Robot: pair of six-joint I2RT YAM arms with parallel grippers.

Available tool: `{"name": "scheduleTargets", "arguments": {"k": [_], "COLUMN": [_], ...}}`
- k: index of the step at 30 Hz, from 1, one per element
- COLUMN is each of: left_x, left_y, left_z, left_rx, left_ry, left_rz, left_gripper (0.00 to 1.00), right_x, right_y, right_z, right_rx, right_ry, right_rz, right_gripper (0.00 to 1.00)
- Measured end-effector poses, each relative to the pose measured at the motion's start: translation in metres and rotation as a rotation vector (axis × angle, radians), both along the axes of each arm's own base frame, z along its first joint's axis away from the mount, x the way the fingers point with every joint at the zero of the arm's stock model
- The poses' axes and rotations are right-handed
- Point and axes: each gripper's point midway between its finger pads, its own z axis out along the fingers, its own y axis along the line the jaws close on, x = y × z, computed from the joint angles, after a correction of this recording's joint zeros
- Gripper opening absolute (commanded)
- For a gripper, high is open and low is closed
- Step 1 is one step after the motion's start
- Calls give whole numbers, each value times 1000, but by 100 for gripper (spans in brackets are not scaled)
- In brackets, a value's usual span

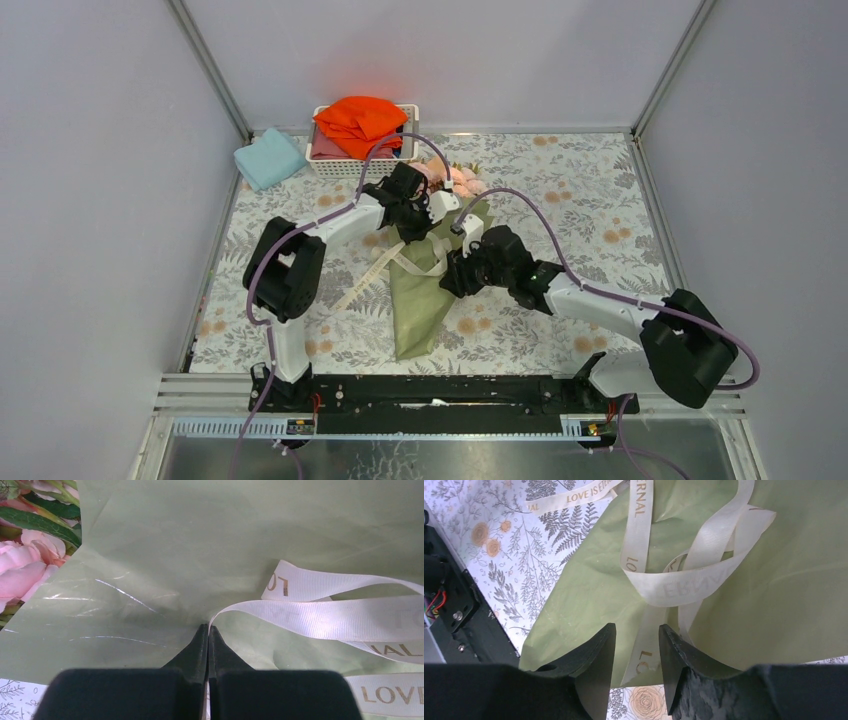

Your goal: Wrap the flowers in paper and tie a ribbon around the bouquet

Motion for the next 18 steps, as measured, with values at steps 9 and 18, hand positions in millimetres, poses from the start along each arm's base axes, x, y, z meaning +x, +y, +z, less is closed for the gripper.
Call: {"name": "scheduleTargets", "arguments": {"k": [9,18], "left_x": [-1,3], "left_y": [0,11], "left_z": [-2,19], "left_rx": [0,-14], "left_ry": [0,29], "left_rz": [-1,18], "left_gripper": [0,99], "right_x": [12,18], "right_y": [-3,-12], "right_z": [-20,-32], "right_rx": [-57,-117], "right_ry": [-36,-44], "right_rz": [-22,-55], "right_gripper": [15,0]}}
